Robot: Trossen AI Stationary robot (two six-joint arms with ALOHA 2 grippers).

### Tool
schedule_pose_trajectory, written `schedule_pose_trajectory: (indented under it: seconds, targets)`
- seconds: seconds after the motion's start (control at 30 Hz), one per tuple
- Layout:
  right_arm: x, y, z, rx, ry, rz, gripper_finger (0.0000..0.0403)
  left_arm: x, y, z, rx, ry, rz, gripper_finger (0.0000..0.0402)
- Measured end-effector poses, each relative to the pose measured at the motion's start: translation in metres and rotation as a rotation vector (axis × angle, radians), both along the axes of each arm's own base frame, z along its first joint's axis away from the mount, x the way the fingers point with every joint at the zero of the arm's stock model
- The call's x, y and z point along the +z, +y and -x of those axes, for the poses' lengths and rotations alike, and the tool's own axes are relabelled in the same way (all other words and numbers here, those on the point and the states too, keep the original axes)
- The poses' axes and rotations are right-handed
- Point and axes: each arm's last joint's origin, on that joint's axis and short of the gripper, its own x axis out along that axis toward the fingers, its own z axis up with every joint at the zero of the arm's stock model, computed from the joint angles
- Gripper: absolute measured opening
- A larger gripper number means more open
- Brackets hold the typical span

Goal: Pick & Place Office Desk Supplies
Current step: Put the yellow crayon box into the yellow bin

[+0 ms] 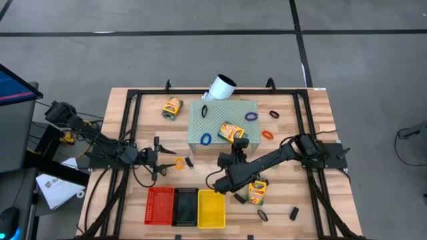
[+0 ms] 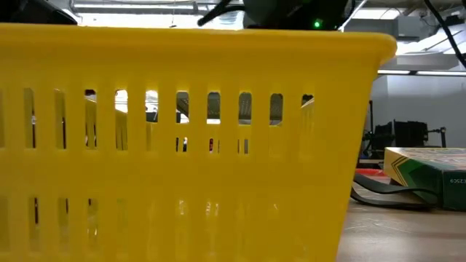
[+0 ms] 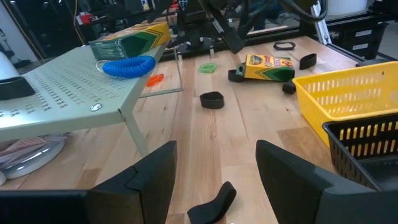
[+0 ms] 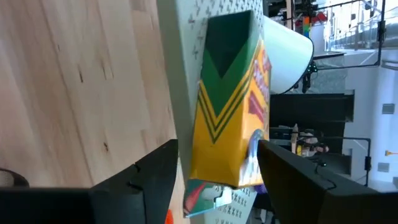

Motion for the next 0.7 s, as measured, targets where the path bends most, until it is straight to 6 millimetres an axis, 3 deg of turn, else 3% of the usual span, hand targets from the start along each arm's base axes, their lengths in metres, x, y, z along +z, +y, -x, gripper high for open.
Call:
schedule_pose_trajectory:
  seconds: [0.33, 0.7]
  targets:
    - [-0.004, -0.004, 0.001, -0.014, 0.013, 0.007, 0.0193, 0.000, 0.000, 0.000, 0.000, 0.000, 0.001, 0.0213]
    - [0.002, 0.009, 0.003, -0.001, -0.007, -0.027, 0.0110, 0.000, 0.000, 0.000, 0.003, -0.003, 0.010, 0.0213]
